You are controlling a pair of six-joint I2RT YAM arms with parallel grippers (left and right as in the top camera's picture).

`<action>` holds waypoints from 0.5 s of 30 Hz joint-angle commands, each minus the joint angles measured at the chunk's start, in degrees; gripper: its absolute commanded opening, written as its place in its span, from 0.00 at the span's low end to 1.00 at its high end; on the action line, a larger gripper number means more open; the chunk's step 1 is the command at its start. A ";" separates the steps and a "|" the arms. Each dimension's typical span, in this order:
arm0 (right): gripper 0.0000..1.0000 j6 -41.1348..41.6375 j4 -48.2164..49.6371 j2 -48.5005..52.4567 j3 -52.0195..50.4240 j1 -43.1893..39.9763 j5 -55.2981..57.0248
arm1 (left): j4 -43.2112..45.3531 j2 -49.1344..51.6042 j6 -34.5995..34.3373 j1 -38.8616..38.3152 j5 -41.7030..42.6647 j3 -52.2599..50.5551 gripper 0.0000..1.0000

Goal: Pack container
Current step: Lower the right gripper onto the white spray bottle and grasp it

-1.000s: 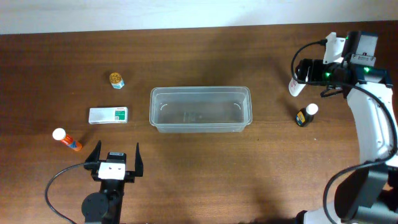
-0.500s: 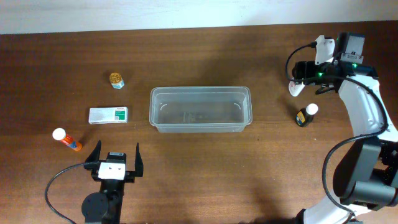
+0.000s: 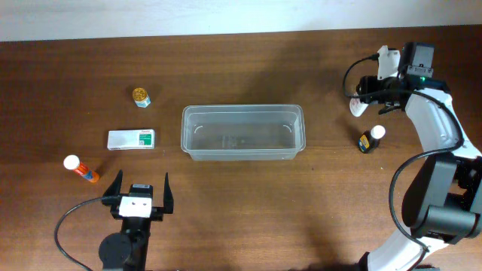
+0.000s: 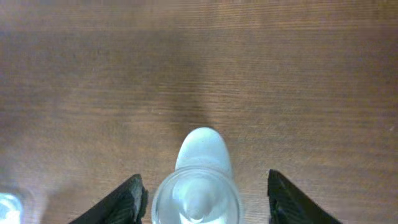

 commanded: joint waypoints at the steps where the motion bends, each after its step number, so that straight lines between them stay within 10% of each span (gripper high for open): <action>1: 0.49 -0.22 0.31 0.63 0.98 -0.09 -0.92 | 0.07 -0.28 0.92 0.31 -0.22 -0.46 0.99; 15: 0.42 -0.22 0.52 3.78 0.98 -0.09 -1.16 | 0.07 -0.28 0.92 0.31 -0.22 -0.46 0.99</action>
